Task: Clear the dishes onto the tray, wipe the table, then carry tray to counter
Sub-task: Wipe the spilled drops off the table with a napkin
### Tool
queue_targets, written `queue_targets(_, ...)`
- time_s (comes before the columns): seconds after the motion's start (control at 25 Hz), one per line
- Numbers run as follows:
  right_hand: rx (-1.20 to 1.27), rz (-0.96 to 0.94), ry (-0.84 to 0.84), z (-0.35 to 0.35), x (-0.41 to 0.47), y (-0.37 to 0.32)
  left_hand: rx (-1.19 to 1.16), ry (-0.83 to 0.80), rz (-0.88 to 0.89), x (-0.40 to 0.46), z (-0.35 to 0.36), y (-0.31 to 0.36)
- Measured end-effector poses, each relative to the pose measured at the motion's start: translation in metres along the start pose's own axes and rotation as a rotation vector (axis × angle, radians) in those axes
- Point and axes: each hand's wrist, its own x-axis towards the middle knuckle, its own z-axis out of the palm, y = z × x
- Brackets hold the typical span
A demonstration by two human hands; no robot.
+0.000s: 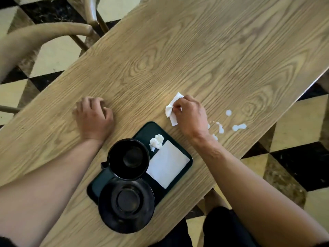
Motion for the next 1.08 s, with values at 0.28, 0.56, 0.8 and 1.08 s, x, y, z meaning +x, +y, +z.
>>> queue_targets(0.28, 0.230, 0.260, 0.383, -0.089, 0.012, 0.049, -0.083, -0.242, 0.655, 0.061, 0.037, 0.123)
queue_targets(0.56, 0.014, 0.190, 0.221, -0.076, 0.021, 0.084, -0.158, -0.136, 0.663, 0.058, 0.064, 0.148)
queue_targets(0.8, 0.018, -0.069, 0.046, -0.038, -0.002, 0.059, -0.154, -0.116, 0.668, 0.060, 0.064, 0.149)
queue_targets(1.08, 0.004, -0.242, -0.200, -0.046, -0.028, 0.069, -0.164, -0.094, 0.658, 0.056, 0.063, 0.149)
